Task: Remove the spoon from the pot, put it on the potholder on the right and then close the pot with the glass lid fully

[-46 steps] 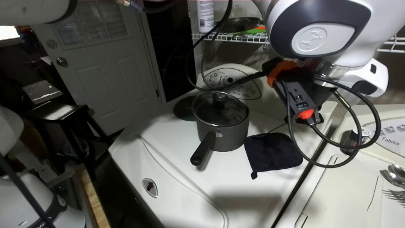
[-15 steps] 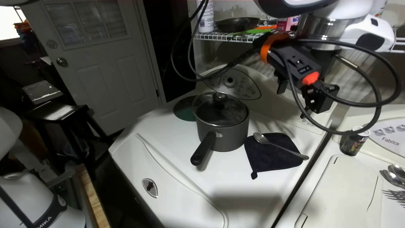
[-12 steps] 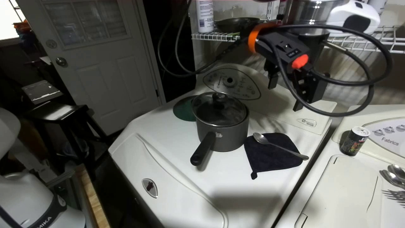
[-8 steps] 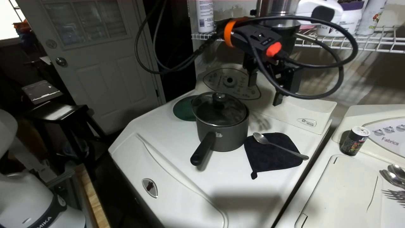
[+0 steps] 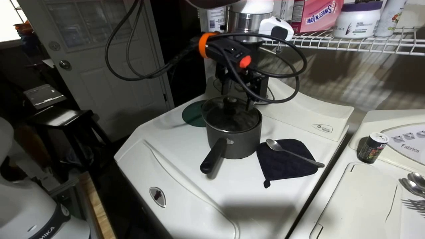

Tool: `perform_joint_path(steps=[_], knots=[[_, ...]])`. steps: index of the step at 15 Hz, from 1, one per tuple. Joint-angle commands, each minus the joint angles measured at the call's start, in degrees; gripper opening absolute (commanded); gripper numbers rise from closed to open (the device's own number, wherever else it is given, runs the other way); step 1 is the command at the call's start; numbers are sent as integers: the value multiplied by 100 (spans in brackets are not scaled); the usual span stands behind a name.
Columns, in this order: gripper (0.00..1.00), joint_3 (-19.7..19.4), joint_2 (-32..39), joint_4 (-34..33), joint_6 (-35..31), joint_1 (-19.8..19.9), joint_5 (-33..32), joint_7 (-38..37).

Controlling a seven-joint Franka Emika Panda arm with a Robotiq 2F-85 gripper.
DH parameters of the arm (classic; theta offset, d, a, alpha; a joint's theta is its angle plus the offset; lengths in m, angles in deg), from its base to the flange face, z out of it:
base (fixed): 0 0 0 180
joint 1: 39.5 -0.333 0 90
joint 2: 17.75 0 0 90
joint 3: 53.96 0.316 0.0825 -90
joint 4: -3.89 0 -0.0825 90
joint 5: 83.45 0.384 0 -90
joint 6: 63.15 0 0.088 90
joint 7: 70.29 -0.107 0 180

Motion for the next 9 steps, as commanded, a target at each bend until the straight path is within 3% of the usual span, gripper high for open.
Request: perform_joint_path(steps=[1,9], knots=[[100,42,-147,259,9,-205,168,329],[100,131,8,227,-212,-421,546,747]])
